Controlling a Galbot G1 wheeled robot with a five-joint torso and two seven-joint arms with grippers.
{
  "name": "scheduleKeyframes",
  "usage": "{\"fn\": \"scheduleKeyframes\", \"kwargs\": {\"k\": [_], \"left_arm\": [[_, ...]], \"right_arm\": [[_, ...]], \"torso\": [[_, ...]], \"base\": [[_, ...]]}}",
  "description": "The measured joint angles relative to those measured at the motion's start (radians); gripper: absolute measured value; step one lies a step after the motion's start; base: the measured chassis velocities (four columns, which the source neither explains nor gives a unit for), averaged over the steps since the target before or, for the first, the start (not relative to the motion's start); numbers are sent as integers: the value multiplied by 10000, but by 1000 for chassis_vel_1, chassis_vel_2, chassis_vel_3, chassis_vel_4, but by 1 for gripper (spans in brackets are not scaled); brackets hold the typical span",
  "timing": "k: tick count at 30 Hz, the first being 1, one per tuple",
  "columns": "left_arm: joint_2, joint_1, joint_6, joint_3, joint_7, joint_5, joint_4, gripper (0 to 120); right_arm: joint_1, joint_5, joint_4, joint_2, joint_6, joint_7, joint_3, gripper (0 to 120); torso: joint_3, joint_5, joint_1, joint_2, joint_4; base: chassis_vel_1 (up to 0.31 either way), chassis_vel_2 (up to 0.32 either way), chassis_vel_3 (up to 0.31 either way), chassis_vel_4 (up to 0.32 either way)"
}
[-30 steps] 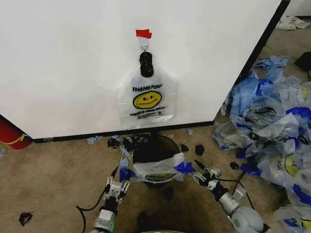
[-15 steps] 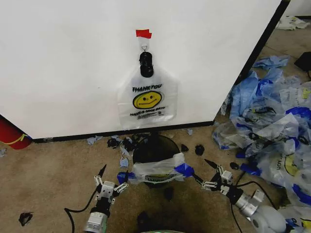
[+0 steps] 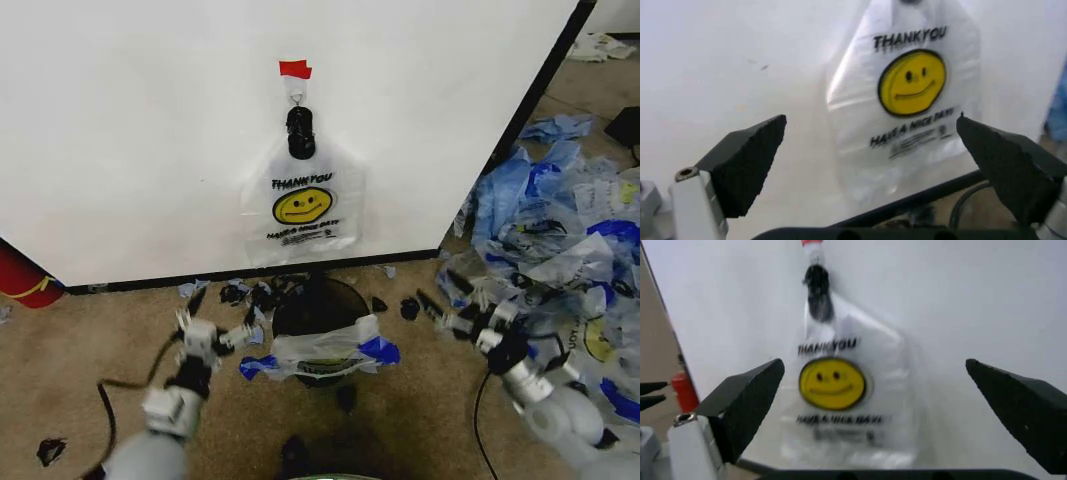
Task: Pick up the garbage bag from the wall and place it over the trash bin.
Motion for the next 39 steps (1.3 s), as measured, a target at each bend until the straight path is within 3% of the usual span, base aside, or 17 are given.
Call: {"fn": "scheduleKeyframes", "kwargs": {"k": [3, 4, 5, 7, 10, 13, 15, 16, 18, 20, 22, 24, 26, 28, 30, 39], "left_arm": [[388, -717, 188, 582, 329, -694, -2, 100], [565, -1305, 293, 1130, 502, -1011, 35, 100], [653, -1788, 333, 1585, 598, -1136, 134, 100], [723, -2993, 387, 2577, 787, -1344, 422, 100], [702, -4373, 623, 3723, 1026, -1977, 582, 100], [579, -5820, 1092, 5144, 1440, -2867, 681, 100], [521, -6759, 1344, 5925, 1656, -3192, 864, 100], [521, -6759, 1344, 5925, 1656, -3192, 864, 100], [418, -8014, 1695, 6850, 1836, -3601, 1042, 100], [303, -9025, 2077, 7512, 1902, -3941, 1197, 100], [166, -9871, 2507, 8171, 1897, -4076, 1365, 100], [115, -10374, 2782, 8581, 1850, -4142, 1448, 100], [90, -11272, 3332, 9455, 1853, -4251, 1559, 98], [40, -11835, 3567, 10061, 1857, -4194, 1629, 98], [-89, -12339, 3849, 10563, 1902, -4149, 1744, 97], [-848, -13747, 4055, 11897, 1933, -4017, 2743, 95]], "right_arm": [[-425, -300, 381, 85, 15, 235, 596, 100], [-757, -453, 585, 173, 14, 357, 919, 100], [-1043, -540, 746, 269, 15, 412, 1189, 100], [-1654, -733, 1021, 522, 51, 464, 1667, 100], [-2376, -1023, 1246, 933, 136, 405, 2218, 100], [-3201, -1233, 1461, 1421, 274, 328, 2843, 100], [-3625, -1295, 1559, 1668, 342, 265, 3239, 100], [-3625, -1295, 1559, 1668, 342, 265, 3239, 100], [-4023, -1329, 1602, 1896, 435, 152, 3626, 100], [-4282, -1406, 1641, 2085, 521, 90, 3881, 100], [-4447, -1443, 1700, 2227, 543, 52, 4044, 100], [-4542, -1451, 1771, 2318, 549, 22, 4138, 100], [-4681, -1507, 1866, 2476, 556, -45, 4235, 100], [-4761, -1557, 1944, 2603, 564, -90, 4284, 100], [-4798, -1636, 1974, 2709, 571, -120, 4284, 100], [-4806, -1790, 1905, 2886, 693, -322, 4158, 100]], "torso": [[-1, -1, 0, 0, -9], [0, 24, 0, 0, -13], [-2, 26, -2, 1, -17], [-1, 3, -1, 1, -22], [-1, 24, -1, 0, -19], [-1, 6, -1, 0, -14], [-3, 22, -1, 1, -16], [-3, 22, -1, 1, -16], [-2, 5, -1, 0, -13], [-3, 26, -2, 1, -13], [-2, 16, -1, 0, -12], [-2, 2, -1, 1, -17], [-2, 25, -1, 0, -9], [-3, 9, -2, 1, -12], [-2, 17, -1, 0, -9], [-2, 16, -1, 0, -13]], "base": [[0, 0, 0, 0], [0, 0, 0, 0], [0, 0, 0, 0], [0, 0, 0, 0], [0, 0, 0, 0], [0, 0, 0, 0], [0, 0, 0, 0], [0, 0, 0, 0], [0, 0, 0, 0], [0, 0, 0, 0], [0, 0, 0, 0], [0, 0, 0, 0], [0, 0, 0, 0], [0, 0, 0, 0], [0, 0, 0, 0], [0, 0, 0, 0]]}}
